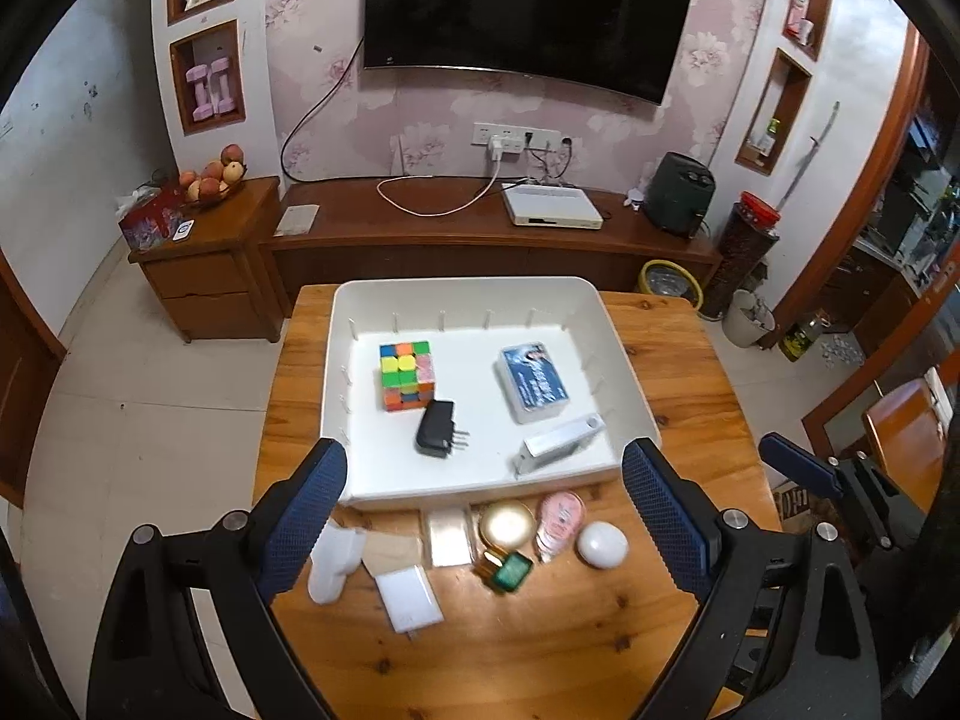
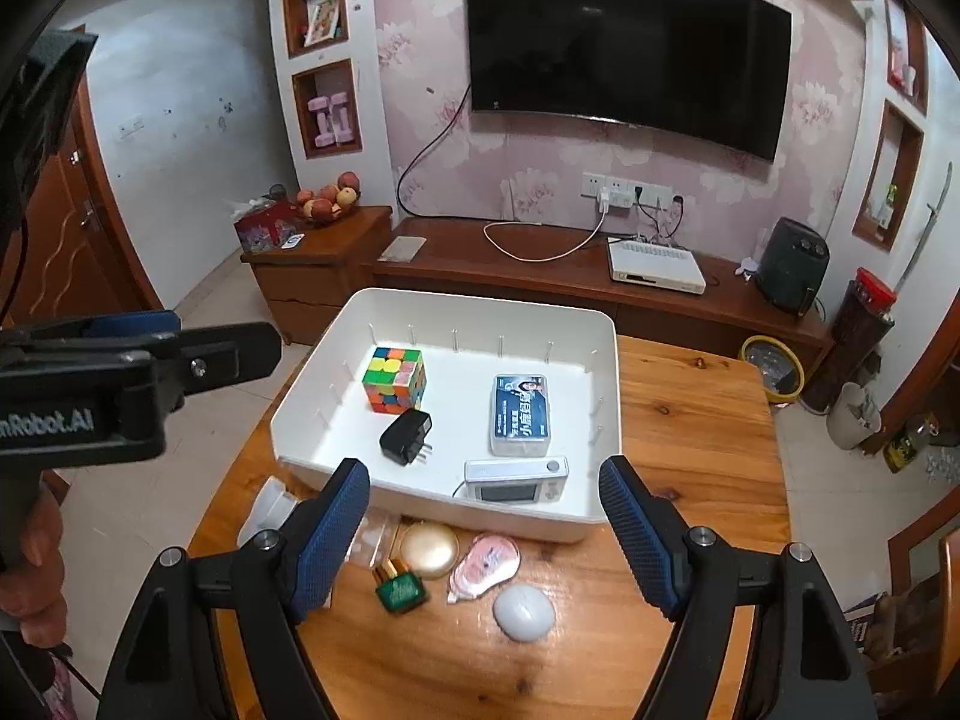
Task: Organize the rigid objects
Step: 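Withdraw both tools and move the left tool toward the white wall charger, then close the left tool on the white wall charger while the right tool grips the green jar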
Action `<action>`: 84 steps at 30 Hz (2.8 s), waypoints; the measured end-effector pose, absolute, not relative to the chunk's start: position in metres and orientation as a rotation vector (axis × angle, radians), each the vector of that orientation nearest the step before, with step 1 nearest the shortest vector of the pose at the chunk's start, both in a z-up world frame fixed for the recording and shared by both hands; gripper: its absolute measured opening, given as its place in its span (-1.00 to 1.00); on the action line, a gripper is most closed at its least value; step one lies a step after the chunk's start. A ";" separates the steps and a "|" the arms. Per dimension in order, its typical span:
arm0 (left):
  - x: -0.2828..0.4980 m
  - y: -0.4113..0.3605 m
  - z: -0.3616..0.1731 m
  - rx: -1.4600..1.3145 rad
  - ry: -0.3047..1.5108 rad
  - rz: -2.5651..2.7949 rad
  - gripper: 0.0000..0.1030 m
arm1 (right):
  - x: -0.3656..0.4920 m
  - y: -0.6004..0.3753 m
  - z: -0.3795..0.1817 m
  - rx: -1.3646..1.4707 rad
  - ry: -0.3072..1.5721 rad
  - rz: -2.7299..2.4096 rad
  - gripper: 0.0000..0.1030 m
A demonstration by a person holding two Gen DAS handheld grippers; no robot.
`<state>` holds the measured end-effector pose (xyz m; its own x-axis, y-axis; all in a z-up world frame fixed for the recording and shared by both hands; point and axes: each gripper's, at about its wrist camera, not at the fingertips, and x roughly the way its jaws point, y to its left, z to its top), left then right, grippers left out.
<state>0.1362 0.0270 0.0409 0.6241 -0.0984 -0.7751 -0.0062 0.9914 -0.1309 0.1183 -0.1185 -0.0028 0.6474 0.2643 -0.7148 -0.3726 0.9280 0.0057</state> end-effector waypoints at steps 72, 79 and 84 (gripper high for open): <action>0.114 0.073 -0.205 -0.302 1.154 0.368 0.82 | 0.109 -0.060 -0.211 -0.220 0.806 0.619 -0.15; 0.113 0.061 -0.204 -0.271 1.139 0.365 0.60 | 0.101 -0.063 -0.212 -0.195 0.813 0.597 -0.16; 0.109 0.046 -0.197 -0.221 1.125 0.338 -0.02 | 0.091 -0.062 -0.213 -0.223 0.804 0.580 -0.16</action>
<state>0.1087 0.0458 -0.1971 0.3881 0.1529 -0.9088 -0.3737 0.9275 -0.0035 0.0911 -0.0619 -0.2131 0.5495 0.4029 -0.7319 -0.5676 0.8228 0.0268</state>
